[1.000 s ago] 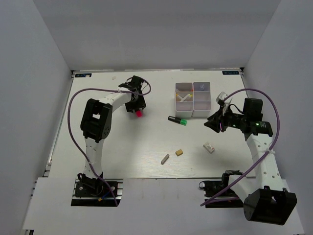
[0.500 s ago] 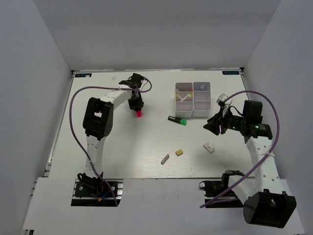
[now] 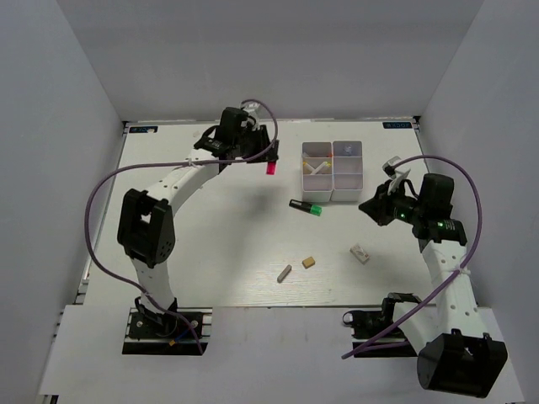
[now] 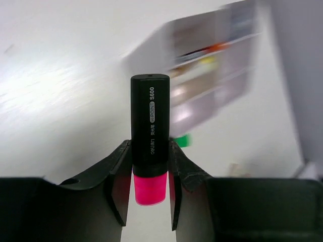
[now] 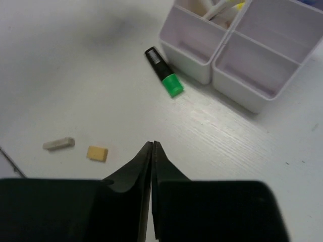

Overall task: Sort the stationery into containers
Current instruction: Place the stationery into the container

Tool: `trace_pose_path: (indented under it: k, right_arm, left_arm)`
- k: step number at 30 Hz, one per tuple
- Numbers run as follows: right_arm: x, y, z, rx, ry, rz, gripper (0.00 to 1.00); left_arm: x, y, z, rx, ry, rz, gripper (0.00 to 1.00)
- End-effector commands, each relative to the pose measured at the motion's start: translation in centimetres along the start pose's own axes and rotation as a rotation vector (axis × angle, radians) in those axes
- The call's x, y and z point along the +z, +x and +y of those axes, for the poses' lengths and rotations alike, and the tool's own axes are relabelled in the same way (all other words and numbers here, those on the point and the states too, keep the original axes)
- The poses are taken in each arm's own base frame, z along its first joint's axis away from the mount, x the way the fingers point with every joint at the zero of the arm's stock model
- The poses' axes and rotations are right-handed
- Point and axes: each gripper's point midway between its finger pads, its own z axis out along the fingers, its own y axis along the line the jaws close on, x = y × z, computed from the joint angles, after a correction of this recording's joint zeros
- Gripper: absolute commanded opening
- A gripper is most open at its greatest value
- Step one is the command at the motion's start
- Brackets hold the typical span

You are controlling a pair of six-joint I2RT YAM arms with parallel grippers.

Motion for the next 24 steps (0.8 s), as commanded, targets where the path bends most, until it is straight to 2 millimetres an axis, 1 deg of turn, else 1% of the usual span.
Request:
trace_pose_path:
  k: [1,2,3,4,5,6,7,8,9,10,11,12,13,14,15,16,17,18,19,20,21,22,23,24]
  right_arm:
    - [-0.4,-2.9,-2.7,0.066,0.162,-0.098,0.01]
    - [-0.5,-3.0,-3.1,0.094,0.187,-0.104,0.0]
    - [-0.7,-3.2,-3.9,0.103,0.225,-0.102,0.0]
    - [-0.9,-3.3,-4.4,0.107,0.255,-0.103,0.0]
    - [-0.9,-3.4,-4.6,0.115,0.262,-0.101,0.0]
    - [-1.0,-3.3,-5.0,0.12,0.277,-0.097,0.0]
    - [-1.1,-3.4,-5.1,0.124,0.286,-0.101,0.0]
    - [-1.3,-3.4,-5.1,0.128,0.29,-0.104,0.0]
    - [-1.3,-3.4,-5.2,0.132,0.294,-0.104,0.0]
    - [-1.4,-3.4,-5.3,0.131,0.3,-0.108,0.0]
    - [-1.5,-3.4,-5.3,0.131,0.302,-0.111,0.0]
    - [-1.6,-3.4,-5.2,0.138,0.305,-0.111,0.0]
    - [-1.8,-3.3,-5.2,0.137,0.311,-0.115,0.0]
    - [-1.8,-3.3,-5.3,0.138,0.314,-0.117,0.0]
    - [-1.9,-3.1,-5.4,0.144,0.32,-0.116,0.0]
    - [-1.9,-2.9,-5.3,0.146,0.319,-0.115,0.0]
    - [-2.0,-2.9,-5.4,0.145,0.325,-0.119,0.0]
    - [-2.0,-2.7,-5.5,0.151,0.327,-0.116,0.0]
    - [-2.0,-2.6,-5.4,0.154,0.328,-0.116,0.0]
    - [-2.1,-2.6,-5.5,0.157,0.331,-0.119,0.0]
    - [-2.1,-2.6,-5.5,0.157,0.331,-0.122,0.01]
    - [-2.1,-2.5,-5.5,0.158,0.33,-0.125,0.01]
    - [-2.1,-2.3,-5.6,0.162,0.333,-0.123,0.01]
    - [-2.2,-2.3,-5.6,0.164,0.335,-0.125,0.01]
  left_arm:
    - [-3.3,-4.0,-10.0,0.159,0.377,-0.157,0.0]
    - [-3.8,-4.8,-11.6,0.194,0.437,-0.203,0.0]
    - [-3.2,-4.6,-13.0,0.214,0.474,-0.205,0.0]
    - [-3.0,-4.6,-13.8,0.229,0.504,-0.212,0.0]
    - [-3.1,-5.4,-15.2,0.256,0.545,-0.248,0.0]
    - [-2.9,-5.4,-16.0,0.271,0.575,-0.254,0.0]
    - [-2.0,-4.6,-17.0,0.3,0.618,-0.245,0.0]
    - [-2.3,-5.3,-18.3,0.348,0.668,-0.308,0.0]
    - [-2.0,-5.4,-18.9,0.364,0.69,-0.334,0.0]
    - [-2.3,-5.7,-20.2,0.387,0.725,-0.361,0.0]
    - [-1.2,-5.9,-20.2,0.394,0.734,-0.379,0.0]
    - [-0.6,-5.8,-20.7,0.407,0.742,-0.379,0.0]
    - [0.0,-6.0,-20.8,0.408,0.743,-0.381,0.0]
    - [0.9,-6.0,-21.7,0.43,0.766,-0.39,0.0]
    - [1.2,-6.2,-21.9,0.453,0.777,-0.402,0.0]
    - [1.5,-6.0,-22.6,0.463,0.794,-0.412,0.0]
    - [1.7,-6.3,-22.7,0.484,0.799,-0.437,0.0]
    - [2.0,-6.1,-23.2,0.501,0.809,-0.447,0.0]
    - [3.1,-6.4,-23.1,0.493,0.795,-0.443,0.0]
    - [3.8,-6.3,-22.9,0.498,0.787,-0.433,0.0]
    - [4.5,-5.7,-23.1,0.502,0.782,-0.408,0.0]
    - [5.3,-5.8,-22.9,0.497,0.772,-0.413,0.0]
    - [5.9,-5.4,-22.6,0.492,0.765,-0.396,0.0]
    - [5.8,-5.4,-23.2,0.504,0.767,-0.409,0.0]
